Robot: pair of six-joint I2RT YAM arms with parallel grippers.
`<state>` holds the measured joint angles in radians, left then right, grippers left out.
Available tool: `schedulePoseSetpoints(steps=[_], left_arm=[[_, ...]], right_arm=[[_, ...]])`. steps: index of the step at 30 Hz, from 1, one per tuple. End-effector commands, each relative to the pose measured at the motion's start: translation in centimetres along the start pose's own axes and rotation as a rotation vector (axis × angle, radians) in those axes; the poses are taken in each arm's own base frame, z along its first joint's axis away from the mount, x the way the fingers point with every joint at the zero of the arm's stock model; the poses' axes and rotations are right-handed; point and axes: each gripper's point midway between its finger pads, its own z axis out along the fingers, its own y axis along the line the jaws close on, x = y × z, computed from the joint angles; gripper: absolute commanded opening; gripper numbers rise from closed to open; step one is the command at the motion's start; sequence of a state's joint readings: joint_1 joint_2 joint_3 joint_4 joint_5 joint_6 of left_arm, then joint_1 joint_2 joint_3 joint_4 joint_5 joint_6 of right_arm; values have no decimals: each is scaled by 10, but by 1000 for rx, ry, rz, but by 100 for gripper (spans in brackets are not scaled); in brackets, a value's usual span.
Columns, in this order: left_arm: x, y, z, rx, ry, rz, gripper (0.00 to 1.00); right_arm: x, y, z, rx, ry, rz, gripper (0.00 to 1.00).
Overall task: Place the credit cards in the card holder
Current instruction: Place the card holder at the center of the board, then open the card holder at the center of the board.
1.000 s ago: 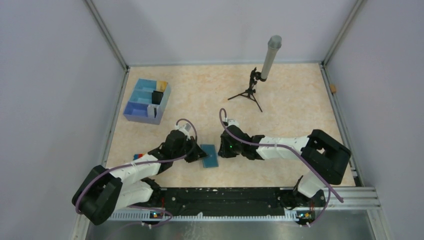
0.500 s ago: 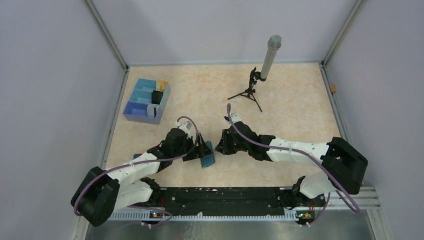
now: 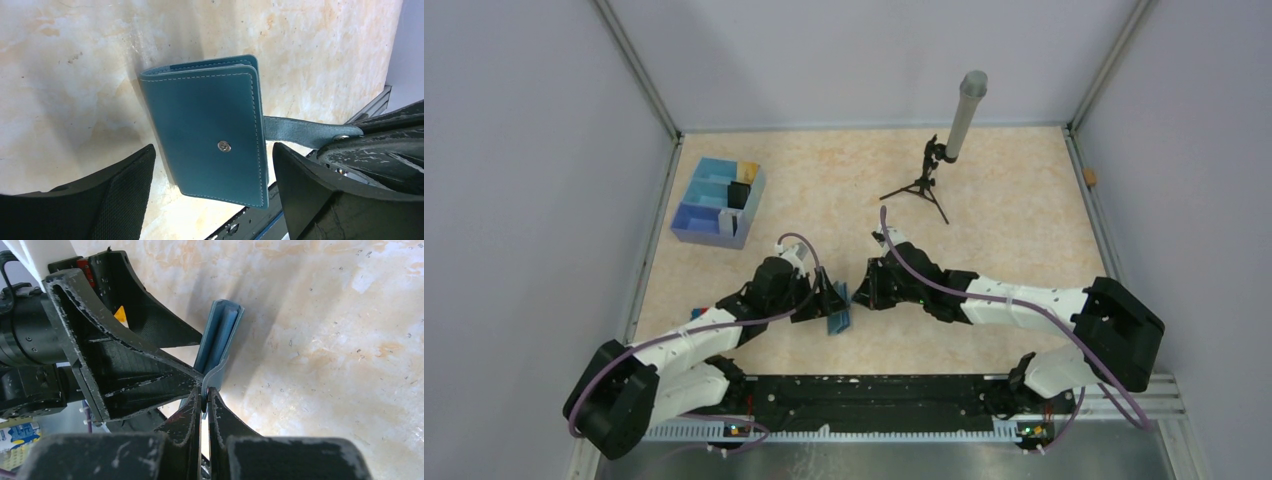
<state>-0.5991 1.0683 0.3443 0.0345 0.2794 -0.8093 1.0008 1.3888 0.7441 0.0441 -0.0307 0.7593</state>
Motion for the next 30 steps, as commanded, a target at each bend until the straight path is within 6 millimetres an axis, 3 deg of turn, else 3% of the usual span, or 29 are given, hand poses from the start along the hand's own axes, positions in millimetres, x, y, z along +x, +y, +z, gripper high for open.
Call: schedulePoseSetpoints(steps=[1,9,15,30], left_arm=[[-8,-7,-6,16,-40,25,84],[-1,9,-5,-51,-13,26,82],[-1,8,-3,-54,5,37,82],[-16,16,-11,-155,-25,117,71]], right_arm=[[-2,7,-5,-30,-20,-20,0],[-3,9,-5,-35,-21,-21,0],[-4,11,-6,-39,-18,-24,0],[-7,7,-13,-15,-34,-30,0]])
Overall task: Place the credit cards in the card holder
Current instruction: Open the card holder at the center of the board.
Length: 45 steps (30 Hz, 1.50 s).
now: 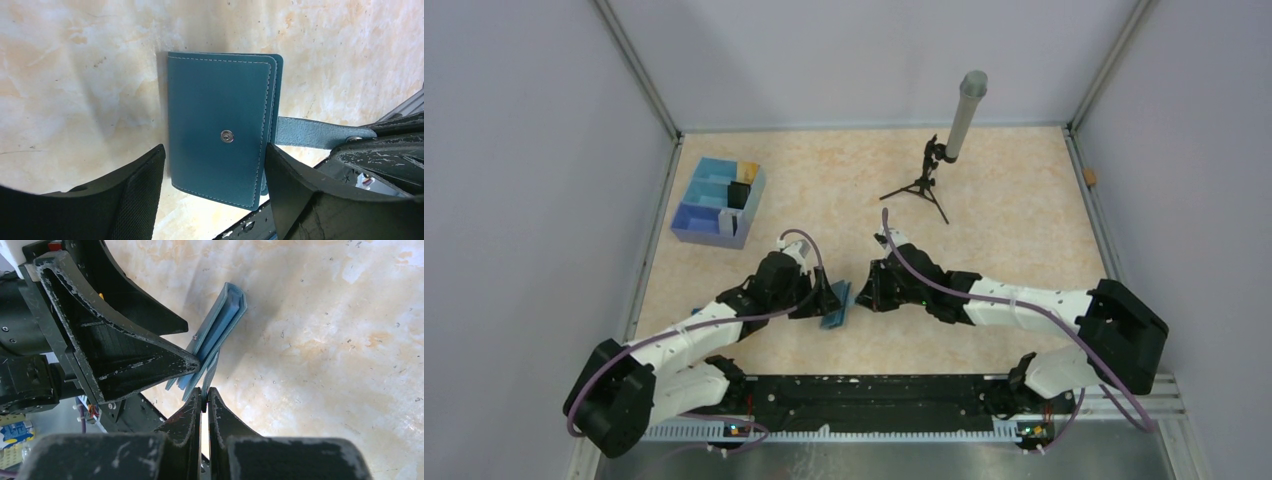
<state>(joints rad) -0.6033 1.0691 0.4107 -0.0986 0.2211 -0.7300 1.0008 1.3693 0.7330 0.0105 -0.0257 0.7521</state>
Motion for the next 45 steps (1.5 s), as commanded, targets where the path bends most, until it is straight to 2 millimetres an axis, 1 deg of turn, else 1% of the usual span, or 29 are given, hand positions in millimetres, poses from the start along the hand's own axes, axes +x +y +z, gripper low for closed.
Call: schedulePoseSetpoints(steps=[1,7,13,19,25,27,29,31,35,37,40,43,45], left_arm=[[-11,10,-6,-76,-37,55,71],[-10,16,-6,-109,-29,64,70],[-13,10,-10,-82,-45,76,72],[-9,14,-7,-92,-27,77,74],[-7,20,-6,-115,-25,80,71],[-7,22,-6,-125,-25,81,68],[-7,23,-7,-132,-26,86,65],[-7,23,-7,-132,-25,88,64],[-7,23,-7,-130,-25,92,58],[-7,23,-7,-128,-27,96,52],[-7,21,-7,-118,-29,97,40],[-6,17,-7,-89,-29,96,23],[-5,15,-7,-76,-28,90,16]], right_arm=[[-13,13,-8,-36,-50,-22,0],[-12,13,-9,-35,-48,-21,0],[-12,12,-7,-31,-44,-23,0],[-12,13,-6,-33,-41,-25,0],[-12,11,-7,-20,-40,-27,0],[-11,11,-7,-19,-39,-27,0],[-15,7,-7,2,-60,-28,0],[-12,2,-7,27,-46,-28,0],[-11,-4,-6,54,-46,-29,0],[-10,-9,-6,78,-44,-29,0],[-6,-17,-4,113,-37,-26,0],[-4,-22,-2,130,-32,-23,0],[-2,-24,0,137,-26,-22,0]])
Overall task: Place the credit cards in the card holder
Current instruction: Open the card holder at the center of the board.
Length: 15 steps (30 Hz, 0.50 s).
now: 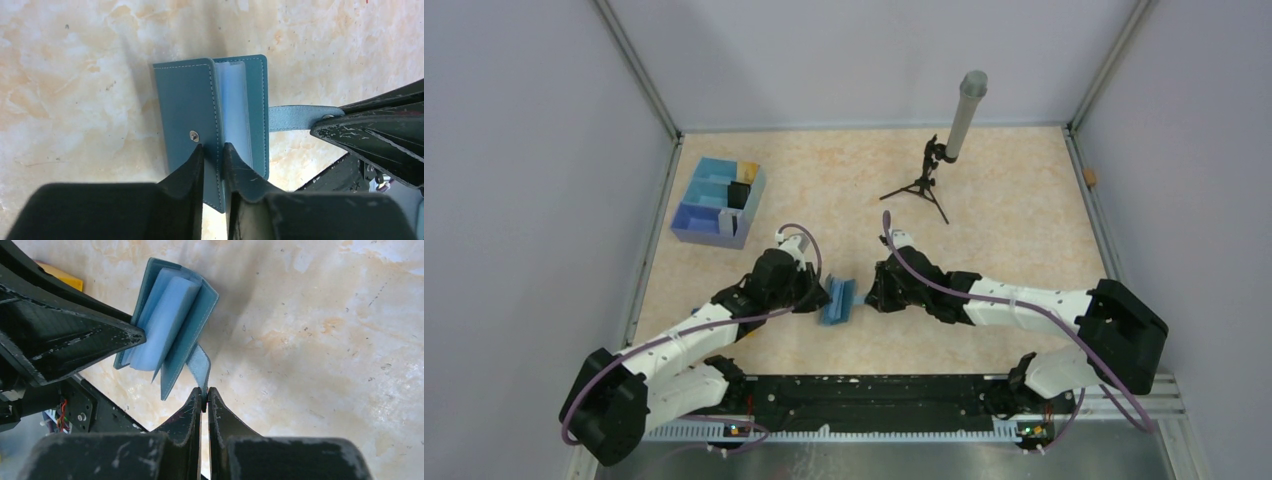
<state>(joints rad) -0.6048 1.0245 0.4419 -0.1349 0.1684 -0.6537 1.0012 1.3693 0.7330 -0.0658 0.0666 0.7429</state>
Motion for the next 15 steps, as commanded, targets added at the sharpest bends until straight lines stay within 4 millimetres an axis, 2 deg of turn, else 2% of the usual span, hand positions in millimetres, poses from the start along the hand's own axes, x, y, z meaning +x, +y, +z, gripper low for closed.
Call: schedulePoseSetpoints(steps=[1,4,8,9,12,15], left_arm=[[13,16,0,-56,37,5,13],[13,13,1,-42,36,-6,3],[17,12,3,-30,47,-15,0],[17,13,4,-30,50,-17,0],[18,13,5,-29,52,-20,0],[17,11,4,-23,47,-21,0]], right_arm=[[-3,0,2,21,-17,-11,0],[-1,-4,6,38,-12,-8,0],[-4,2,5,17,-15,-6,0],[-7,7,3,-3,-18,-11,5],[-14,22,-6,-63,-48,-21,33],[-21,35,-13,-101,-84,-33,52]])
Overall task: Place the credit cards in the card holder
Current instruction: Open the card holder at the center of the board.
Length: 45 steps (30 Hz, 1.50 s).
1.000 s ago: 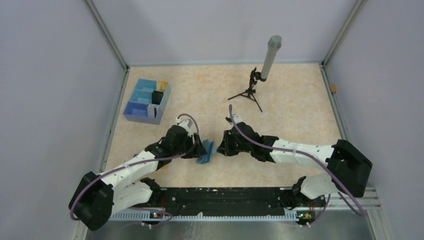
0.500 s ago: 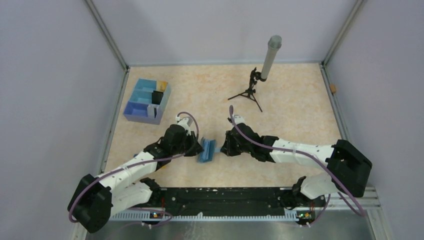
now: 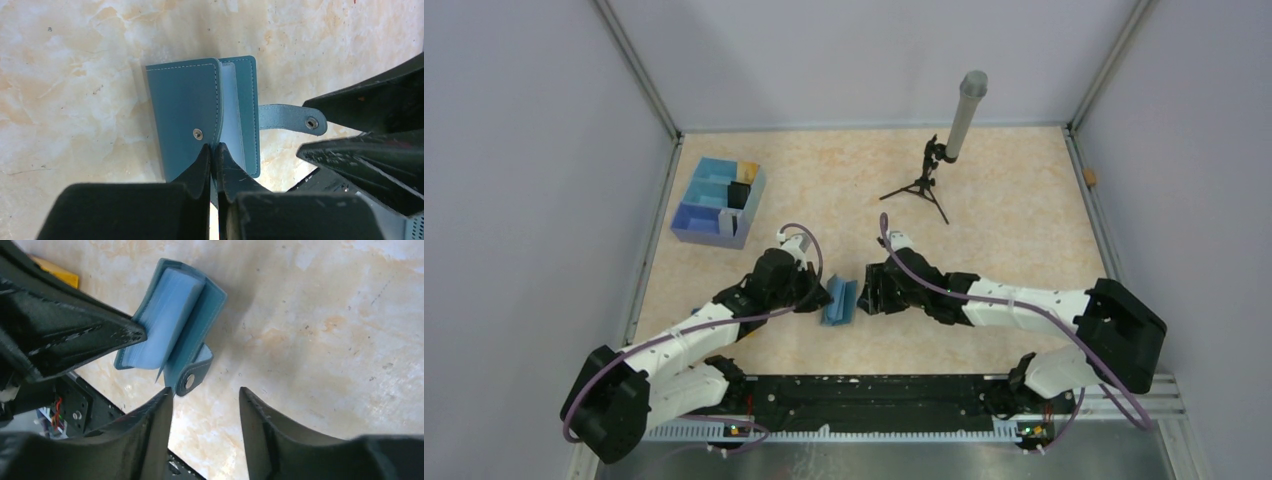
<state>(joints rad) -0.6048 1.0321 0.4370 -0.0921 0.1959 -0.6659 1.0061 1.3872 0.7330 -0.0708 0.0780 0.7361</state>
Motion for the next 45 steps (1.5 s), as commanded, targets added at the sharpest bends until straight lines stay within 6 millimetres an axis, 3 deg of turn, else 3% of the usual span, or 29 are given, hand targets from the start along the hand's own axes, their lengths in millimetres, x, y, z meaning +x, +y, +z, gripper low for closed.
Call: schedulePoseSetpoints(steps=[1,5,13,25,45], left_arm=[[19,19,1,-61,52,-17,0],[20,18,0,-52,51,-23,0],[24,16,0,-35,57,-42,0],[26,16,0,-31,54,-60,0],[27,14,-1,-21,56,-74,0]], right_arm=[[-25,41,-17,-128,-91,-19,56],[-17,52,-3,-174,-64,4,62],[-7,63,12,-232,-29,44,66],[6,61,36,-222,-2,64,65],[13,66,52,-250,11,95,65]])
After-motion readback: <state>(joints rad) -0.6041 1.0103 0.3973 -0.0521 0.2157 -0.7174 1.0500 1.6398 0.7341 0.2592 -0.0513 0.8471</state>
